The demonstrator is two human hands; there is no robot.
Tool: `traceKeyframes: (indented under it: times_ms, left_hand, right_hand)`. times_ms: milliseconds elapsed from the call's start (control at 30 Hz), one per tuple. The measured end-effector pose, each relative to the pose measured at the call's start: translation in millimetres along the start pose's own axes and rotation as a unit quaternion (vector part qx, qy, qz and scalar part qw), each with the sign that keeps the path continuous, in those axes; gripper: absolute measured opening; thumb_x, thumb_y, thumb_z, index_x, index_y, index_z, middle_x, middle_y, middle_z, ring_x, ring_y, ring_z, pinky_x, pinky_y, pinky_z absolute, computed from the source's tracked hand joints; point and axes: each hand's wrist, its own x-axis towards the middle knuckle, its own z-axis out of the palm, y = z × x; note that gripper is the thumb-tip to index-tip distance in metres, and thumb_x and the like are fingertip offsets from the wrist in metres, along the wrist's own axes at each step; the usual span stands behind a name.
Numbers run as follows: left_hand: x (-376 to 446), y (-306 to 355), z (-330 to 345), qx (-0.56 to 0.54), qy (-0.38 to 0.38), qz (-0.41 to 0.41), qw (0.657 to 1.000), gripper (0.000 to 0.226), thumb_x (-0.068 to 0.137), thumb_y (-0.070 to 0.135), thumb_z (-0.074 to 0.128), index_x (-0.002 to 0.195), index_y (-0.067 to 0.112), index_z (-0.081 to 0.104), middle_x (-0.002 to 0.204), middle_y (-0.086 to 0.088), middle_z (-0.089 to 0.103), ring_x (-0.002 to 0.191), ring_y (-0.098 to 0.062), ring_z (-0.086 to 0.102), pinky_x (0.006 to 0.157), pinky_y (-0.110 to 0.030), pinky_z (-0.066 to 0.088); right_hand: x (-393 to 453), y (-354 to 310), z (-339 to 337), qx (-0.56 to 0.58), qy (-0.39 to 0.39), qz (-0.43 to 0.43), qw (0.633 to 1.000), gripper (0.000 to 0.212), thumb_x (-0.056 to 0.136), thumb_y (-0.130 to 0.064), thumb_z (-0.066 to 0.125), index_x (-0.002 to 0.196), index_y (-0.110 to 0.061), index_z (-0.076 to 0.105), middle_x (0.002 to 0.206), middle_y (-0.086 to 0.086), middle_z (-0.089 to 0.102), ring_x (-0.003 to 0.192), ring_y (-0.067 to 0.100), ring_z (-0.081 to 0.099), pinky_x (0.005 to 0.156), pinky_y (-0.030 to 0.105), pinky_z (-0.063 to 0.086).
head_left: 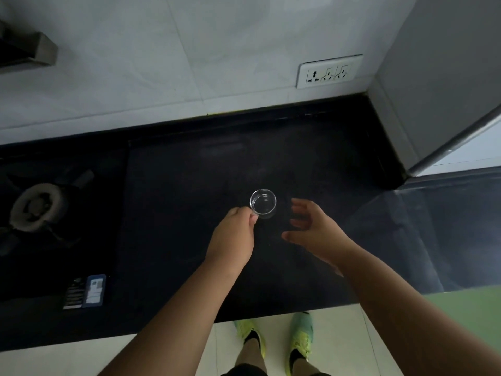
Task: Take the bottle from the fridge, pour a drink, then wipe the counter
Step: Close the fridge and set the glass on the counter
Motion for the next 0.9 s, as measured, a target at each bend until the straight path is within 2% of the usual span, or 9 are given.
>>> traceKeyframes:
  times_ms: [67, 167, 300, 500, 633, 767, 900]
  left_hand:
    - [-0.4, 8.9, -12.0, 0.003, 0.009, 0.036, 0.999, 0.027, 0.11, 0.036, 0.041, 0.113, 0.021, 0.063, 0.103, 0.009, 0.057, 0.081, -0.007, 0.057, 0.066, -0.024, 0.045]
    - [0.4, 21.3, -27.2, 0.007, 0.013, 0.088, 0.996, 0.025, 0.109, 0.036, 0.043, 0.114, 0.023, 0.063, 0.107, 0.009, 0.06, 0.083, -0.007, 0.061, 0.073, -0.027, 0.055]
    - [9.5, 35.2, -40.1, 0.023, 0.006, 0.131, 0.991, 0.019, 0.108, 0.034, 0.046, 0.115, 0.025, 0.062, 0.106, 0.011, 0.058, 0.085, -0.006, 0.062, 0.078, -0.03, 0.058]
    - [37.6, 53.3, -40.8, 0.039, -0.006, 0.178, 0.983, 0.017, 0.108, 0.035, 0.045, 0.112, 0.028, 0.06, 0.101, 0.014, 0.052, 0.079, -0.003, 0.056, 0.068, -0.02, 0.046]
    - [61.9, 72.7, -36.5, 0.043, -0.019, 0.212, 0.976, 0.021, 0.109, 0.036, 0.043, 0.111, 0.024, 0.061, 0.106, 0.008, 0.057, 0.083, -0.007, 0.058, 0.072, -0.027, 0.051]
    - [87.9, 97.3, -28.8, 0.052, -0.031, 0.224, 0.973, 0.021, 0.109, 0.035, 0.044, 0.113, 0.023, 0.061, 0.108, 0.006, 0.057, 0.086, -0.01, 0.058, 0.073, -0.027, 0.045]
    - [118.2, 122.5, -15.7, 0.066, -0.033, 0.222, 0.972, 0.022, 0.11, 0.033, 0.045, 0.117, 0.02, 0.062, 0.112, 0.001, 0.059, 0.089, -0.014, 0.06, 0.077, -0.032, 0.05]
  right_hand:
    - [5.0, -7.0, -0.6, 0.087, -0.022, 0.017, 0.996, 0.087, 0.079, -0.002, 0.084, 0.15, -0.033, 0.045, 0.146, -0.01, 0.055, 0.124, 0.008, 0.062, 0.1, 0.036, 0.056]
    - [11.1, -19.6, -3.5, 0.209, -0.077, 0.017, 0.975, 0.076, 0.082, 0.013, 0.073, 0.145, -0.022, 0.051, 0.137, 0.001, 0.066, 0.122, 0.016, 0.067, 0.102, 0.038, 0.055]
    - [20.0, -28.2, -9.7, 0.28, -0.077, -0.011, 0.957, 0.061, 0.087, 0.016, 0.066, 0.14, -0.013, 0.056, 0.128, 0.008, 0.073, 0.119, 0.022, 0.07, 0.101, 0.038, 0.056]
    - [31.2, -28.9, -23.0, 0.263, -0.013, -0.026, 0.964, 0.057, 0.087, 0.01, 0.07, 0.138, -0.013, 0.058, 0.125, 0.006, 0.074, 0.117, 0.019, 0.071, 0.107, 0.044, 0.054]
    - [44.2, -26.4, -43.2, 0.252, 0.024, -0.034, 0.967, 0.053, 0.086, 0.008, 0.072, 0.134, -0.013, 0.061, 0.121, 0.005, 0.076, 0.115, 0.018, 0.072, 0.106, 0.043, 0.055]
    - [64.7, -24.0, -69.0, 0.231, 0.05, -0.041, 0.971, 0.049, 0.084, 0.004, 0.076, 0.129, -0.012, 0.066, 0.118, 0.005, 0.077, 0.113, 0.018, 0.073, 0.103, 0.041, 0.057]
    - [95.9, -23.0, -96.7, 0.206, 0.057, -0.032, 0.976, 0.058, 0.068, -0.009, 0.082, 0.124, -0.013, 0.069, 0.115, 0.006, 0.077, 0.111, 0.02, 0.073, 0.101, 0.042, 0.057]
